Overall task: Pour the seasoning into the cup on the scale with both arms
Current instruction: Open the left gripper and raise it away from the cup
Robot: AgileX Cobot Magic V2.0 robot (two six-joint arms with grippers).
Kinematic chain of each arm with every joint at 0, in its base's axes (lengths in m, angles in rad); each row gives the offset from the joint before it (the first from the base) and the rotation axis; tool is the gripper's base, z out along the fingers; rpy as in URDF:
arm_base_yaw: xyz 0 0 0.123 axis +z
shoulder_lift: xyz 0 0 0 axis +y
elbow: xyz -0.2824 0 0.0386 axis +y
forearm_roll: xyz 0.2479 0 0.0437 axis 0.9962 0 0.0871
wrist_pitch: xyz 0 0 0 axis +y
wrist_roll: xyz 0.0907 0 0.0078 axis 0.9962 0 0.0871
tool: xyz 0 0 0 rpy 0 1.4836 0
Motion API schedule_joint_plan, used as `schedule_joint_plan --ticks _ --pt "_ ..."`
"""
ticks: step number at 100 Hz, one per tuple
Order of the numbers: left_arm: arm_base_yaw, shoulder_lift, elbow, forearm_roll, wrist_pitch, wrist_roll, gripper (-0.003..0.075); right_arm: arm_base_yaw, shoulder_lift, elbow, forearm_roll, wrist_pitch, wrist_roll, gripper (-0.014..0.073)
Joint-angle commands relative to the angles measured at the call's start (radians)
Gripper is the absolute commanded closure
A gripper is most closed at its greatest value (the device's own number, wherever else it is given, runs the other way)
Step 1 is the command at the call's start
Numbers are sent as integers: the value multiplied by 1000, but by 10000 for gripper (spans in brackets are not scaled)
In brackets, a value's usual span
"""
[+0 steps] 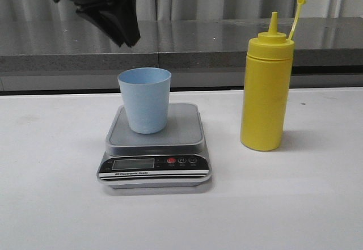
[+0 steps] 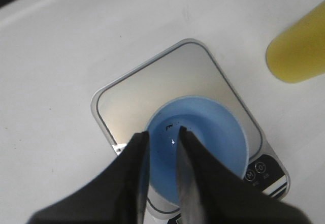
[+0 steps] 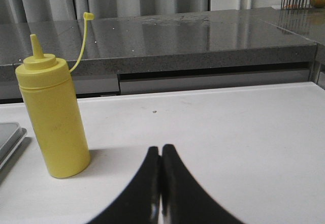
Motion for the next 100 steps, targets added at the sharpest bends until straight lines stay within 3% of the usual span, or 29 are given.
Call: schedule_joint_plan --ticks 1,17,45,100 --pt "-5 -96 -29 1 -50 -19 658 -5 -13 -3 -3 -81 -6 661" --pt "-5 -164 4 36 -60 -24 710 -5 -13 -3 -3 -81 -6 661" --pt "-5 -318 158 227 -78 -153 710 -5 -13 -3 -3 -81 -6 661" --pt "-5 -730 562 230 -260 -202 710 -5 -13 -3 -5 -85 -6 661"
